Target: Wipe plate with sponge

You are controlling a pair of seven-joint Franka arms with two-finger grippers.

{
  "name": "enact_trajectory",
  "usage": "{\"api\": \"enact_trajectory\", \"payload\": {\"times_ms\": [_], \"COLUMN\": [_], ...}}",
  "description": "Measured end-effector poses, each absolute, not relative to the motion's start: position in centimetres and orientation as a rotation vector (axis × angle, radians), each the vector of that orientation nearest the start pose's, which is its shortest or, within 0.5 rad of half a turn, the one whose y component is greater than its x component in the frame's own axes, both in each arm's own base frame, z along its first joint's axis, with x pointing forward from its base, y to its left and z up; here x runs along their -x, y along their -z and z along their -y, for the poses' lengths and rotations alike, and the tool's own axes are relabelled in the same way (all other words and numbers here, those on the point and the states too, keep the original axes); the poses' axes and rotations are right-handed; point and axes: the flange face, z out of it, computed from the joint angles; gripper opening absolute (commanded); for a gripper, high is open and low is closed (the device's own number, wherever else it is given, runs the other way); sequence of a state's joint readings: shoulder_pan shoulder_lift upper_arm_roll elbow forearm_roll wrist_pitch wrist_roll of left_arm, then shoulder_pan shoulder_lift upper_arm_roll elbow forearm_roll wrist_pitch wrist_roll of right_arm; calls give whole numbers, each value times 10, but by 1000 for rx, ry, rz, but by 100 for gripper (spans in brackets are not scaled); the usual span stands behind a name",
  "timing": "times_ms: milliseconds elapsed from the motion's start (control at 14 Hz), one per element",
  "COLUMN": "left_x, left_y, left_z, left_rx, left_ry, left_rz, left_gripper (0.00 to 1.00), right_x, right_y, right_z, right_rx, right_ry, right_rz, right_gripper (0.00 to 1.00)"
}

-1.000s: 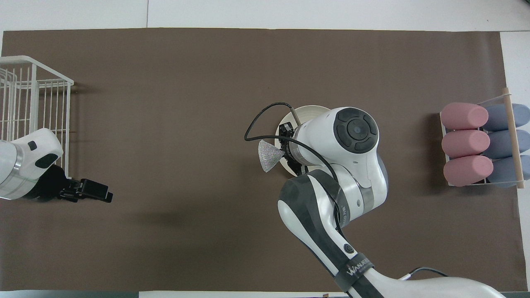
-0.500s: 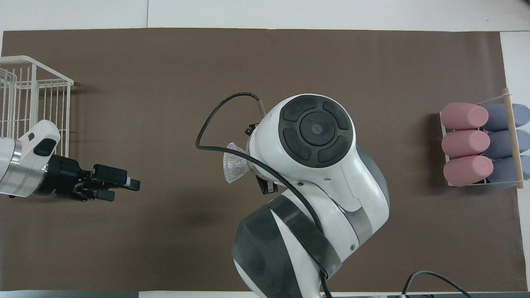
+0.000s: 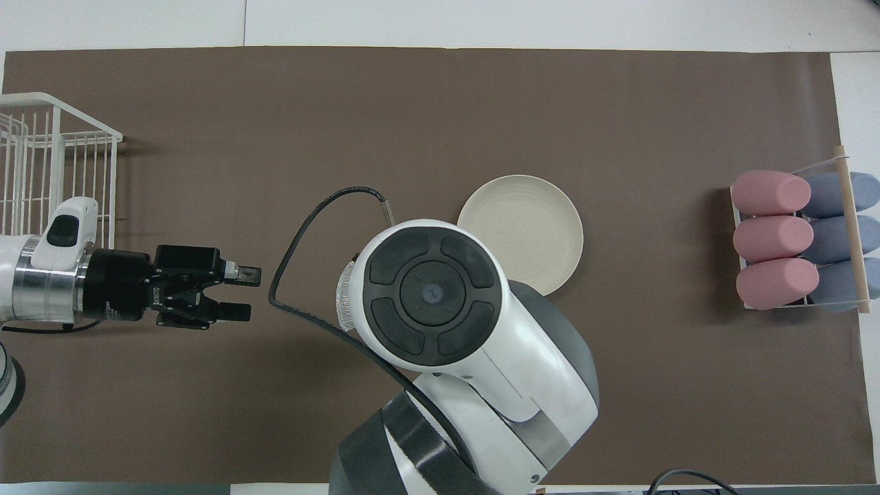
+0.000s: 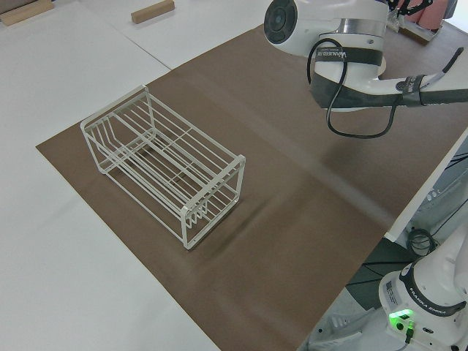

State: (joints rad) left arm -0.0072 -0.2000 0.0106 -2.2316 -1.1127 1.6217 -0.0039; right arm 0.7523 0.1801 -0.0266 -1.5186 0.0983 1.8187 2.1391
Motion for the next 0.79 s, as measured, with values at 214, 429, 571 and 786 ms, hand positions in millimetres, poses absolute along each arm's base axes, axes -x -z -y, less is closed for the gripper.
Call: {"api": "enact_trajectory", "payload": {"times_ms": [214,429,571,786], "left_x": [-463,-465,-467,-468], "left_y": [-470,-459,-459,-459], "left_z": [115,142,155,177], "left_rx": [-1919,-1857,-1823,-1821], "left_ry": [410,416,406,367], "left_rz": [-277,-254,-264,-285], "left_gripper": [100,100,100,95], "right_x": [-466,-466,-466,-466], "right_y": [-567,-566,-566,-566], "right_z": [-424,-424,-424,-423], "right_rx": [2268,2268,2268,2268], "right_ry": [-111,-111,-111,-111], "right_rz": [-1976,-1977,-1977,-1978], "right_gripper": [0,0,0,0]}}
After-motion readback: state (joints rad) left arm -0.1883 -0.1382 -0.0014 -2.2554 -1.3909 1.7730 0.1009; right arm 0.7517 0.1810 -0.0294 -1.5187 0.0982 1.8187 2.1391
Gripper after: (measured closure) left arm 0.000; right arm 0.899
